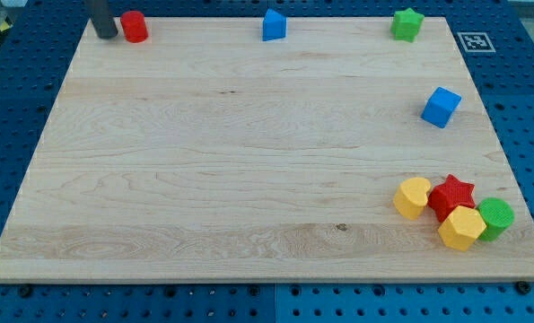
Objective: Place the red circle diagonal to the blue triangle
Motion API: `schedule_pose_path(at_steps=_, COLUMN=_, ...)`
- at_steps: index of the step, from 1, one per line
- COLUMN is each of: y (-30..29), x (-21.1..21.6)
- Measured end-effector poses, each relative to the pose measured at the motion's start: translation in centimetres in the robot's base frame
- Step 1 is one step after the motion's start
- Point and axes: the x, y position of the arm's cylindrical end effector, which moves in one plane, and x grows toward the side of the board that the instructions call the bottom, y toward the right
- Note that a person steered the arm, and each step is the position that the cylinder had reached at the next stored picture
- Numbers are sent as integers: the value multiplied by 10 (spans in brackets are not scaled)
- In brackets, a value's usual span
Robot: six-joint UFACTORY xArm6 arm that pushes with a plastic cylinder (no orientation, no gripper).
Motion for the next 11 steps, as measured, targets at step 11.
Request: schedule_pose_path(at_steps=11, y=182, x=101)
